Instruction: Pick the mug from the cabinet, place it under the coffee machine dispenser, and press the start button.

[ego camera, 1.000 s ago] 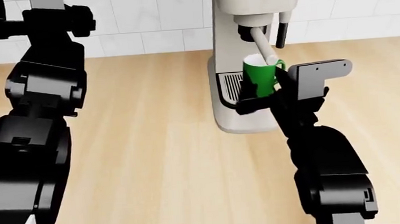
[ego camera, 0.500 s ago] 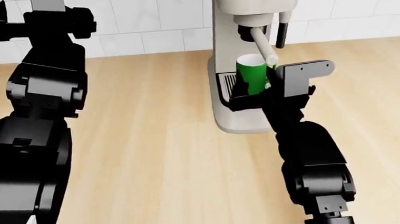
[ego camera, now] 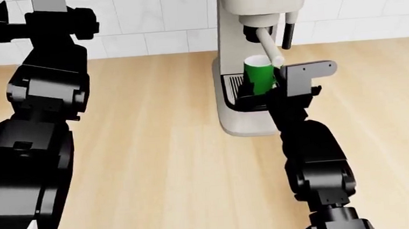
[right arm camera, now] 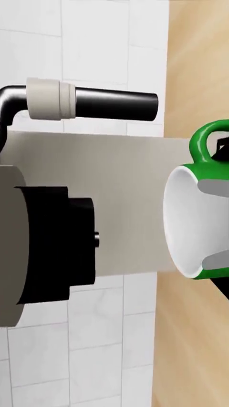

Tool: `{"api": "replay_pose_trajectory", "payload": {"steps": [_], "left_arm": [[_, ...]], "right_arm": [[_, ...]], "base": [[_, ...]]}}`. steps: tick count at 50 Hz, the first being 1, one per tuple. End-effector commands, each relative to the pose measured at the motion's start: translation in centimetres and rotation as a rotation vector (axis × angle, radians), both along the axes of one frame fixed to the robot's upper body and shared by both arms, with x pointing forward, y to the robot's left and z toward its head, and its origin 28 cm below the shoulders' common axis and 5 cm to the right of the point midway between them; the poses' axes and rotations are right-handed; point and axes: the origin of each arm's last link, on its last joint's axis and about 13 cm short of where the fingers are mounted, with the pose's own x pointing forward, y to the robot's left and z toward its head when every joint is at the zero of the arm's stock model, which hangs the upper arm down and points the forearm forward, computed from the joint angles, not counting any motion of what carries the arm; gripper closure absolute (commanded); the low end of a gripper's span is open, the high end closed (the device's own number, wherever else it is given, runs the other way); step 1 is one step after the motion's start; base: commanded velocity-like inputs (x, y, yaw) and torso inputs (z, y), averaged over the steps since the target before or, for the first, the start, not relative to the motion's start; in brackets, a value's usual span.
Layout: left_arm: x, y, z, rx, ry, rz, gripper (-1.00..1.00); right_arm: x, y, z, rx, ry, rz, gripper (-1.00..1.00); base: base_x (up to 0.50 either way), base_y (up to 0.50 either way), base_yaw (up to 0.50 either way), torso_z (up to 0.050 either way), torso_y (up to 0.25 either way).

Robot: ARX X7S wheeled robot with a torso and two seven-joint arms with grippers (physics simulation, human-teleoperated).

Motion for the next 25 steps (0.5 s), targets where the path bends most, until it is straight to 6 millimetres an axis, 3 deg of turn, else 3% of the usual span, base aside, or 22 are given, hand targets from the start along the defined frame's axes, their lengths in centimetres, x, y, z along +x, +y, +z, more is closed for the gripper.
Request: {"api": "replay_pose_trajectory", "payload": {"steps": [1, 19, 20, 25], "left_arm": [[0.0, -0.01, -0.08, -0.002, 0.001, -0.002, -1.0], [0.01, -0.07, -0.09, -0.005, 0.003, -0.004, -1.0], [0.01, -0.06, -0.07, -0.006, 0.003, -0.004, -1.0], [0.01, -0.1, -0.09, -0.007, 0.003, -0.004, -1.0]], "right_arm": [[0.63, -0.2, -0.13, -0.033, 0.005, -0.017, 1.0], [0.8, -0.28, -0.47, -0.019, 0.029, -0.032, 1.0], [0.79, -0.28, -0.5, -0.016, 0.033, -0.032, -1.0], [0.71, -0.26, -0.55, -0.012, 0.043, -0.031, -1.0]], "base": [[0.0, 0.0, 0.0, 0.0, 0.0], [0.0, 0.0, 0.0, 0.0, 0.0], [0.0, 0.0, 0.0, 0.0, 0.0], [0.0, 0.0, 0.0, 0.0, 0.0]]}}
